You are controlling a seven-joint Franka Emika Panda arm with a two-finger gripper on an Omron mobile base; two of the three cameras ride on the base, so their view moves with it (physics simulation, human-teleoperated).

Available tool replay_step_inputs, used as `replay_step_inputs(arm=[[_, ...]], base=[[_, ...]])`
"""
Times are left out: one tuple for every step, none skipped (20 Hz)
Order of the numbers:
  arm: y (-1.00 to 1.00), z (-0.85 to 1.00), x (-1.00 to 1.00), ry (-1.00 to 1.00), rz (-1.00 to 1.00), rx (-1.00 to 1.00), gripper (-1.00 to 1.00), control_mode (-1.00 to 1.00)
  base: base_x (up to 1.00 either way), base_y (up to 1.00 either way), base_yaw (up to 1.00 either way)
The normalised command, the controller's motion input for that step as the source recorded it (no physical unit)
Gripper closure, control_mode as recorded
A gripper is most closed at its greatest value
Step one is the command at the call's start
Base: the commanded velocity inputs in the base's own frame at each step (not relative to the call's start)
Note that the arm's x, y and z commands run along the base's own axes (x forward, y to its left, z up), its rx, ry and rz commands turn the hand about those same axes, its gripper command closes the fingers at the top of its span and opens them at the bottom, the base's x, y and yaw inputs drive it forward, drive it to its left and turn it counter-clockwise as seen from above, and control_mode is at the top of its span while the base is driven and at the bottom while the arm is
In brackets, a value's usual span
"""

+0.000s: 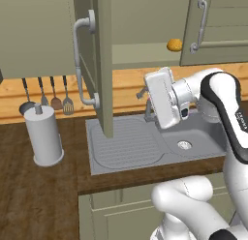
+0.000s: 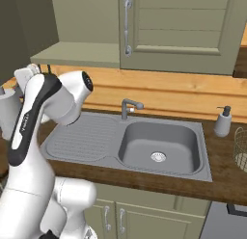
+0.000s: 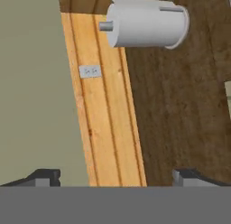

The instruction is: Open the cabinet, pick up the bread from the cabinet and place it in the basket. Then move the basket to the dining counter.

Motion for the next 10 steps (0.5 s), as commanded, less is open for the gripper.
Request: replay_step_inputs(arm=[[-1.00, -0.31, 0.11, -0.33, 0.00, -0.30, -1.00, -1.00], [-1.00, -0.21, 0.00, -0.36, 0.00, -0.41, -1.00, -1.00], [-1.00, -0.23, 0.00, -0.47, 0.00, -0.50, -1.00, -1.00], [-1.00, -0.21, 0.00, -0.54, 0.00, -0.53, -1.00, -1.00], [-1.00, -0.22, 0.00, -0.58, 0.00, -0.58, -1.00, -1.00], [-1.00, -0.21, 0.00, -0.58, 0.00, -0.62, -1.00, -1.00], [-1.00, -0.27, 0.00, -0.49, 0.00, -0.67, -1.00, -1.00], [-0.96, -0.30, 0.02, -0.42, 0.00, -0.72, -1.00, -1.00], [-0.91, -0.19, 0.00, -0.43, 0.00, -0.74, -1.00, -1.00], [-0.98, -0.15, 0.00, -0.41, 0.00, -0.74, -1.00, -1.00]], base=[[0.00, 0.00, 0.00], [0.00, 0.00, 0.00], [0.00, 0.00, 0.00], [0.00, 0.00, 0.00], [0.00, 0.00, 0.00], [0.00, 0.00, 0.00], [0.00, 0.00, 0.00], [0.00, 0.00, 0.00], [0.00, 0.00, 0.00], [0.00, 0.00, 0.00]])
